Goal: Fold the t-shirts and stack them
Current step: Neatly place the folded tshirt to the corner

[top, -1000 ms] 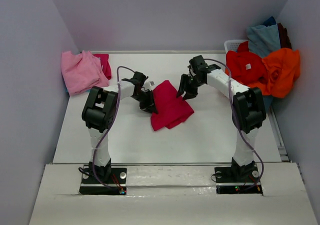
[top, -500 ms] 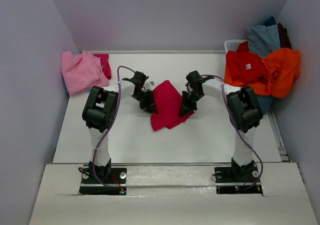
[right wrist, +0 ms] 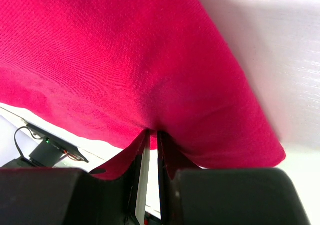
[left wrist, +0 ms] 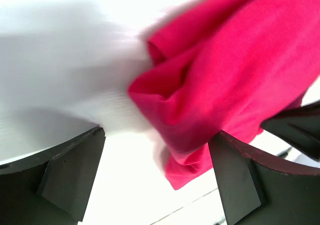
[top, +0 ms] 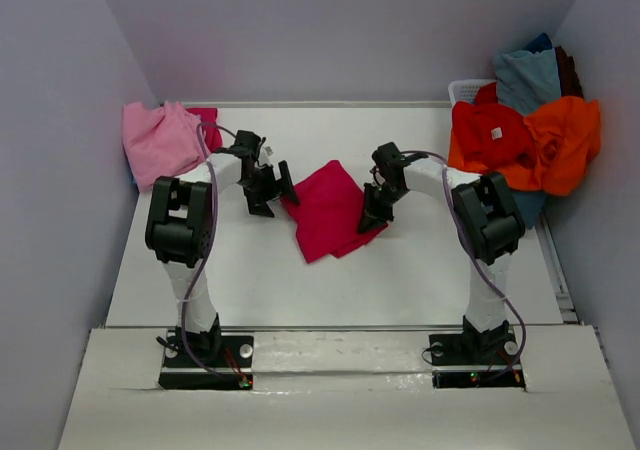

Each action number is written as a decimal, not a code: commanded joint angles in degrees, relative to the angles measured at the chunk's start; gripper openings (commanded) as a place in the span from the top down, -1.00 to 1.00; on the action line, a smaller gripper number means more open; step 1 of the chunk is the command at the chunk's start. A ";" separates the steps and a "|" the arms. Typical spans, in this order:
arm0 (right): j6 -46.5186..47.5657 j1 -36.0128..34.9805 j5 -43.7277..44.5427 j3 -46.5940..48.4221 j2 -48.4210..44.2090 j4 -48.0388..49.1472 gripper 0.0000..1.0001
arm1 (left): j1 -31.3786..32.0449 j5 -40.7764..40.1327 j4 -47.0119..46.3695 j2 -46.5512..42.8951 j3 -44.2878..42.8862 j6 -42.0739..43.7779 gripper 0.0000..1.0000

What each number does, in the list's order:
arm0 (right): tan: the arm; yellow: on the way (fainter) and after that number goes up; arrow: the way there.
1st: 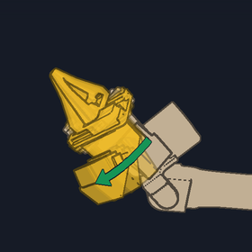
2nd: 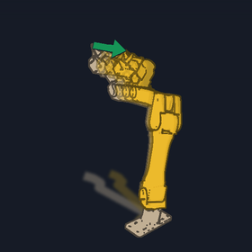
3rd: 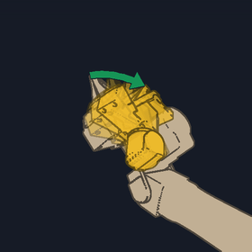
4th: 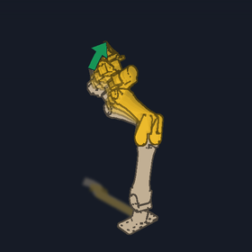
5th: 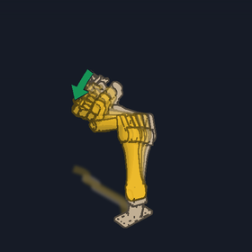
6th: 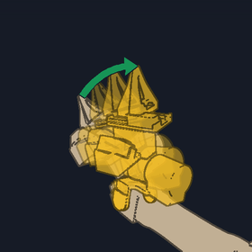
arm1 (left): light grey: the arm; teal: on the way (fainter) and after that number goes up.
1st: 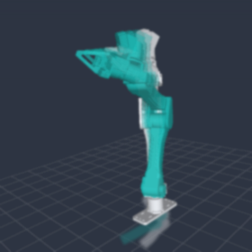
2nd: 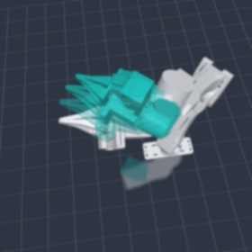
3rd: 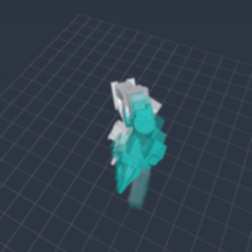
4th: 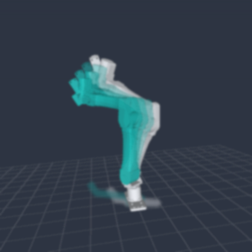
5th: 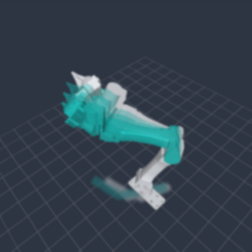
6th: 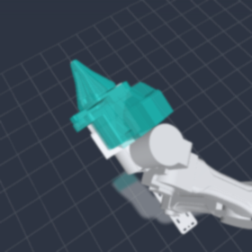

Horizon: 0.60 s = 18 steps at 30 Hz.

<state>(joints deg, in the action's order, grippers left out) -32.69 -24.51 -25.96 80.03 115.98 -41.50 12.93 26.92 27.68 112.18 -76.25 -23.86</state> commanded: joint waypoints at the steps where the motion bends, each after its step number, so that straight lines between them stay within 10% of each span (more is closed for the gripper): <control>1: 1.31 -0.45 1.35 0.21 1.96 0.19 0.65 | -1.33 -4.51 0.88 -0.12 1.71 2.32 -0.98; 18: 1.49 -0.45 1.78 0.13 2.49 0.27 0.65 | -3.52 10.53 -13.79 3.84 14.71 -5.32 -0.98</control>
<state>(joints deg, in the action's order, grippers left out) -32.36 -24.45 -25.96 80.09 116.55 -41.50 9.23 41.10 15.68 111.98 -69.06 -29.19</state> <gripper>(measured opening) 0.174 0.985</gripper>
